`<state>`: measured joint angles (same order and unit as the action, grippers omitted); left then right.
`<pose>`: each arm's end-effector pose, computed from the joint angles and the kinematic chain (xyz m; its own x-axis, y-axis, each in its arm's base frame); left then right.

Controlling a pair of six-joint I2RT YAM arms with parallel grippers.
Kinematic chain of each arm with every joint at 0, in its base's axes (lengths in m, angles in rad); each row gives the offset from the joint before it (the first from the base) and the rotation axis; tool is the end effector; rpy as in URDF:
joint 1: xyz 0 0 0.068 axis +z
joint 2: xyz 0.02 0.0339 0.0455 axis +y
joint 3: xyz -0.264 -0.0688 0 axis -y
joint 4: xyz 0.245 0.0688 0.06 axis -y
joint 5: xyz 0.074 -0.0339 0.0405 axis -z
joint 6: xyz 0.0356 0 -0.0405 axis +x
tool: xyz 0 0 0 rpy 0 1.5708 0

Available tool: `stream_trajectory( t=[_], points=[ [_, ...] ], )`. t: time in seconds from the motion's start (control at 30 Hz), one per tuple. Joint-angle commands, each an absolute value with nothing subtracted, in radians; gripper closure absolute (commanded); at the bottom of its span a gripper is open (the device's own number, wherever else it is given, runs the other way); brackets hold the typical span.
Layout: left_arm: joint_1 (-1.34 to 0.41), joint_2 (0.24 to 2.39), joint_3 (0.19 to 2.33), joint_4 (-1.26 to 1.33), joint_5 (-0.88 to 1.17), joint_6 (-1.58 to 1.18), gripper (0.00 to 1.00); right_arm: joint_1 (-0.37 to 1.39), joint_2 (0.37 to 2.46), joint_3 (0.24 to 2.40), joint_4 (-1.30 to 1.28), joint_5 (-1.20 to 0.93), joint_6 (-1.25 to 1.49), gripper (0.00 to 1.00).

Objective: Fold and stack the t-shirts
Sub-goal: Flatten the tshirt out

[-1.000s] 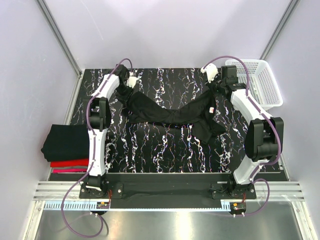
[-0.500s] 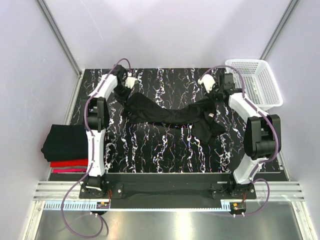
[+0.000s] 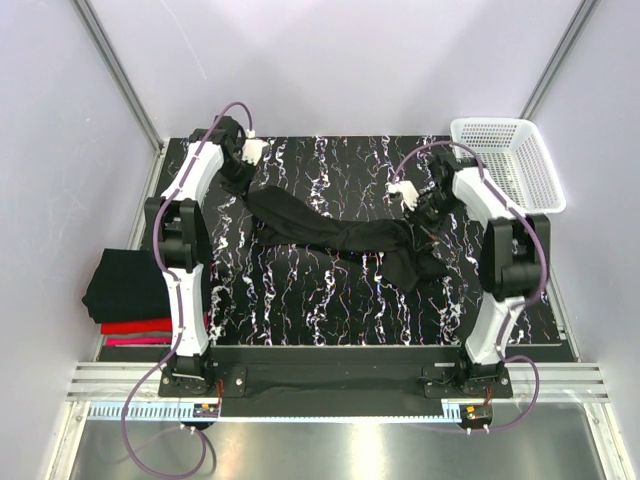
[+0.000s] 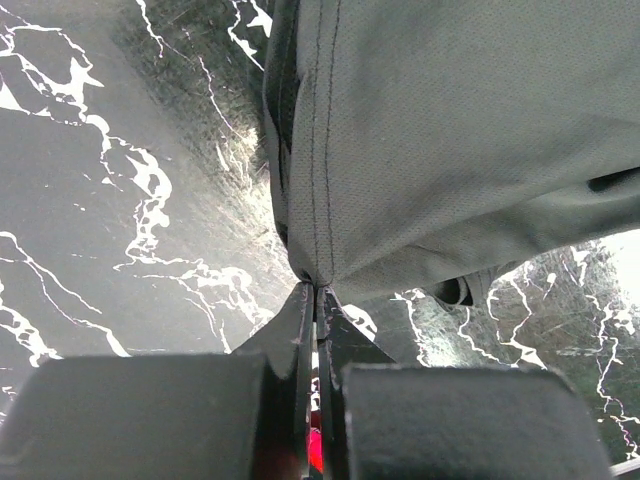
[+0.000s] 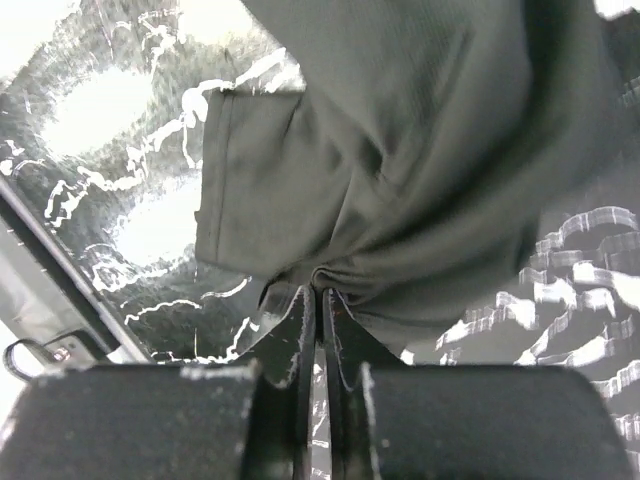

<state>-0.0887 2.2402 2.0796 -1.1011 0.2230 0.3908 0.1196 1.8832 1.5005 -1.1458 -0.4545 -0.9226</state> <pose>0.4658 -0.0493 0.2370 -0.8189 0.4458 -0.3615 0.5033 0.8605 -0.0789 0.3509 0.0579 0.2230 -0.4987 -0.7813 -0.3752 -0.8666 0.4422 0.2311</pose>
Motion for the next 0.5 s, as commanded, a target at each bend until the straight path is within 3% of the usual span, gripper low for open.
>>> stream_trajectory(
  t=[0.0, 0.13, 0.23, 0.47],
  points=[
    [-0.086, 2.227, 2.109, -1.091, 0.238, 0.385, 1.00, 0.120, 2.058, 1.635, -1.561, -0.548, -0.989, 0.92],
    [-0.086, 2.227, 2.105, -1.091, 0.227, 0.393, 1.00, 0.117, 2.079, 1.680, -1.626, -0.638, -1.043, 0.98],
    [-0.086, 2.226, 2.117, -1.091, 0.227, 0.399, 1.00, 0.098, 2.048, 1.704, -1.507, -0.656, -0.944, 1.00],
    [-0.086, 2.266, 2.290, -1.074, 0.229, 0.387, 1.00, 0.015, 2.155, 2.132, -1.355, -0.617, -0.796, 1.00]
  ],
)
